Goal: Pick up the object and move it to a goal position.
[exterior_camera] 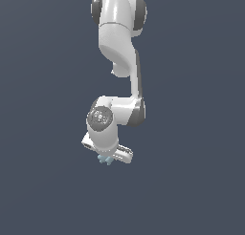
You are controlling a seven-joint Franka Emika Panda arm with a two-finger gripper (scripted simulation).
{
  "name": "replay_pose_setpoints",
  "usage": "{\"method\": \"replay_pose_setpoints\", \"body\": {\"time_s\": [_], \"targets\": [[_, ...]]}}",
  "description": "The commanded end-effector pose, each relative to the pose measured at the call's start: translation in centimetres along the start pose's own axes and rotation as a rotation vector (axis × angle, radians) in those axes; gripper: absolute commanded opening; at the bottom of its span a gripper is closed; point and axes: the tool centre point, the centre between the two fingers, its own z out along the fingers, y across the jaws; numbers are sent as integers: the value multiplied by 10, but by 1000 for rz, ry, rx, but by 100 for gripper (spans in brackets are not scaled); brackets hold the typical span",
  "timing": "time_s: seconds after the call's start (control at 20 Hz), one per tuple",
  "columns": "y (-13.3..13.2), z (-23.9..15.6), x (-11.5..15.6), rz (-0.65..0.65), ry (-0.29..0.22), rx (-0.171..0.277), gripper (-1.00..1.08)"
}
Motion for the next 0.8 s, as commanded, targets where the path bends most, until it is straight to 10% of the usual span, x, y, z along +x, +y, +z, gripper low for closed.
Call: {"method": "replay_pose_setpoints", "body": {"time_s": [0.0,0.75], "targets": [[-6,-10,-4,-1,1,1,-100],[-85,-132,-55,-1,1,1,-100]]}}
